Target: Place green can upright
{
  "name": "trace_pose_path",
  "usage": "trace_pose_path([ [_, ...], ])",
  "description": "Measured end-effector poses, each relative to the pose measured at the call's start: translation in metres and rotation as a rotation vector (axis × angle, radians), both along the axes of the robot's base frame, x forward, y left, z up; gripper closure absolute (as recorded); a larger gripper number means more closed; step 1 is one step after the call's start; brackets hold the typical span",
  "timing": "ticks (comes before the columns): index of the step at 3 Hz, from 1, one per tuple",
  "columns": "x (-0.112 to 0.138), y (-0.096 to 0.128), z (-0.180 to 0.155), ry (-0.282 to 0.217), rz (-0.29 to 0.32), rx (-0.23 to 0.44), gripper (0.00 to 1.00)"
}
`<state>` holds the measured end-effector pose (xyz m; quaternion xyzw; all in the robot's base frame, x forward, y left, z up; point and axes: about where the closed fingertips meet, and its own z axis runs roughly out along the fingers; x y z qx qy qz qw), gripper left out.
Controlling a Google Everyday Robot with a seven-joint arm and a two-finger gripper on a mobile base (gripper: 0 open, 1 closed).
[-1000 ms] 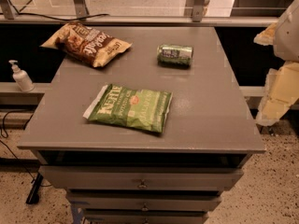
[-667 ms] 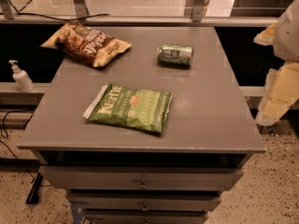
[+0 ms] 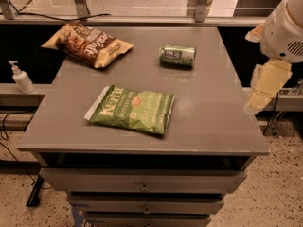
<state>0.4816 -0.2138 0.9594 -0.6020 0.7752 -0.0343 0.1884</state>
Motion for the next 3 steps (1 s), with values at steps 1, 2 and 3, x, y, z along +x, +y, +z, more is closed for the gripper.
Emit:
trace_pose_path([
  [1,0.053,0.005,-0.026,-0.025,0.007,0.019,0.00],
  [2,0.114,0.000,-0.053,-0.052,0.007,0.022,0.00],
  [3,0.173,-0.002,-0.074,-0.059,-0.002,0.032,0.00],
])
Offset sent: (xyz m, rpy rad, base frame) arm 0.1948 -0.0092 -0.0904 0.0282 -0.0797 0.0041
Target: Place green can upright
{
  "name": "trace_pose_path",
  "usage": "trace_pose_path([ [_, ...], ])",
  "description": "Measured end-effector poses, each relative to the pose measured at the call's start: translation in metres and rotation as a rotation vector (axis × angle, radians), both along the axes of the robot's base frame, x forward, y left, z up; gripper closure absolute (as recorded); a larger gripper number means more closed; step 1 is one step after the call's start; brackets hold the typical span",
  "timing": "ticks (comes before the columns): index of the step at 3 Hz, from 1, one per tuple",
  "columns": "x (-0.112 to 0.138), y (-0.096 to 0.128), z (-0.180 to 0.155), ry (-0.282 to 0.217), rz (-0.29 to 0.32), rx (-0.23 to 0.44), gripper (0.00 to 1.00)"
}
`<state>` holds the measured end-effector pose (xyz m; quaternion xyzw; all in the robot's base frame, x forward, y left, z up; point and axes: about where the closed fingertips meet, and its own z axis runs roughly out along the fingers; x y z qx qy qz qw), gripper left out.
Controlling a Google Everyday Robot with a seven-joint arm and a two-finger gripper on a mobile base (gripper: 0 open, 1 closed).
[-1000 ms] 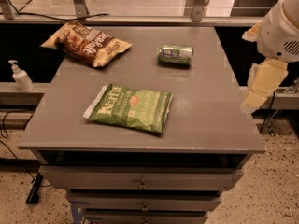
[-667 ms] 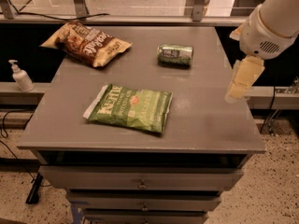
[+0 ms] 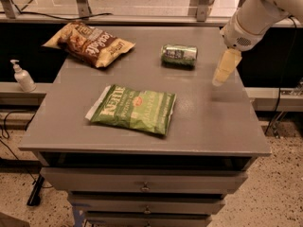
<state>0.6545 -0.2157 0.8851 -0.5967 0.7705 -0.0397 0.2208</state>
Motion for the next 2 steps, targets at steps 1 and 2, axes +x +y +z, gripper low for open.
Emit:
trace_pose_path([
  [1,0.047,0.018,-0.014,0.036,0.009,0.027,0.00],
  [2,0.075,0.048,-0.009,0.067,0.025,0.066,0.00],
])
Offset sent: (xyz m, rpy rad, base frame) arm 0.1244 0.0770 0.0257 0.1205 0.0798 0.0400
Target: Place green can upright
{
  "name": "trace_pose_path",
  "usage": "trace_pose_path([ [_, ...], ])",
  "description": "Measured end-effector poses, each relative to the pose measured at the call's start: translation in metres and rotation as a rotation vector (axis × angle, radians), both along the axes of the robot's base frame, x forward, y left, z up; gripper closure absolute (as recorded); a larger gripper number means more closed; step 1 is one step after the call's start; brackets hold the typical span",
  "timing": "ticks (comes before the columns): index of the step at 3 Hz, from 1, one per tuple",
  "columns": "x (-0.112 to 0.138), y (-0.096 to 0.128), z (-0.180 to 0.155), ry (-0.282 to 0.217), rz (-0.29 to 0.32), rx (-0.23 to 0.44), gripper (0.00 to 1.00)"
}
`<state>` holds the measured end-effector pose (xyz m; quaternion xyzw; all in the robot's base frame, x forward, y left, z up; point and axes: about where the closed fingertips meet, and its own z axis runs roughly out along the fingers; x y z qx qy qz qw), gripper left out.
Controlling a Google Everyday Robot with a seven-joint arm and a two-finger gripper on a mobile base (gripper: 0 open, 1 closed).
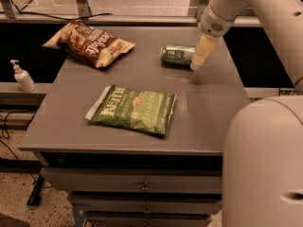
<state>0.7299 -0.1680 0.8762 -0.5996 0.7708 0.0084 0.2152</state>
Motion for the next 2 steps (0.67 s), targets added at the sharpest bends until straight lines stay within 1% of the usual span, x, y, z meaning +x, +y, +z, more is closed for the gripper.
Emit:
trace_pose_path([
  [1,0.013,0.028,0.009,0.018,0.012,0.032,0.00],
  [2,0.021,0.051,0.013,0.026,0.015,0.055,0.00],
])
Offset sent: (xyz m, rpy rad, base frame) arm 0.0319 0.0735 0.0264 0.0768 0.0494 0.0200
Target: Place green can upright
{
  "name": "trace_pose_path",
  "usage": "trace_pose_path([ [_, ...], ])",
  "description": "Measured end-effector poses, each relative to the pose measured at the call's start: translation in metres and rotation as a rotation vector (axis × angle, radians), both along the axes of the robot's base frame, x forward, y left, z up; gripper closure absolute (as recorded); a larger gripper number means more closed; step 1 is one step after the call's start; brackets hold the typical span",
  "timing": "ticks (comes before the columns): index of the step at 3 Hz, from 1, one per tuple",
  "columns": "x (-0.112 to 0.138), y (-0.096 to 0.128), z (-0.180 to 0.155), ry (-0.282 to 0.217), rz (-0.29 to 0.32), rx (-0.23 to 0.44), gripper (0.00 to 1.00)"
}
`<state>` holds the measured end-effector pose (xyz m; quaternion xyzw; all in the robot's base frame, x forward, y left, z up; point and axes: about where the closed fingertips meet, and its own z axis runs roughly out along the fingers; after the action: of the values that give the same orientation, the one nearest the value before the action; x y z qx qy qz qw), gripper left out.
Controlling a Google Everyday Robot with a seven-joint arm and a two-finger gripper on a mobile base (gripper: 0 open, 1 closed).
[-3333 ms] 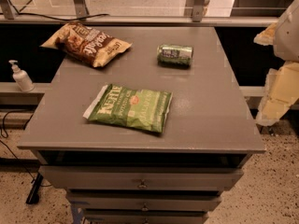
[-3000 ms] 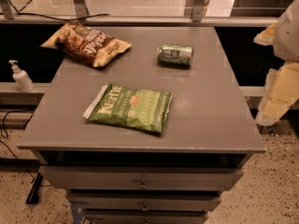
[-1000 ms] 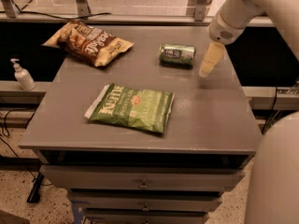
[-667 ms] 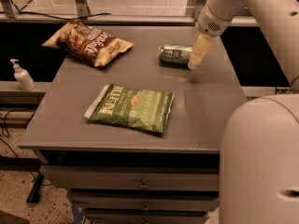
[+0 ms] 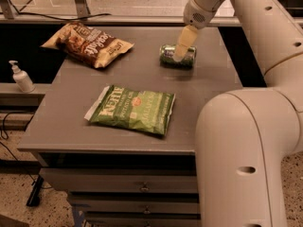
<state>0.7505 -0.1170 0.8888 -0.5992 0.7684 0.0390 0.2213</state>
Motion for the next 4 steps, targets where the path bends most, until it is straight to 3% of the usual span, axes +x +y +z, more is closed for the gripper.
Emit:
trace_pose_path([
  [2,0.002,0.028,-0.018,0.056,-0.009,0.013,0.00],
  [4,-0.009,0.041,-0.033,0.110,-0.007,0.034,0.41],
])
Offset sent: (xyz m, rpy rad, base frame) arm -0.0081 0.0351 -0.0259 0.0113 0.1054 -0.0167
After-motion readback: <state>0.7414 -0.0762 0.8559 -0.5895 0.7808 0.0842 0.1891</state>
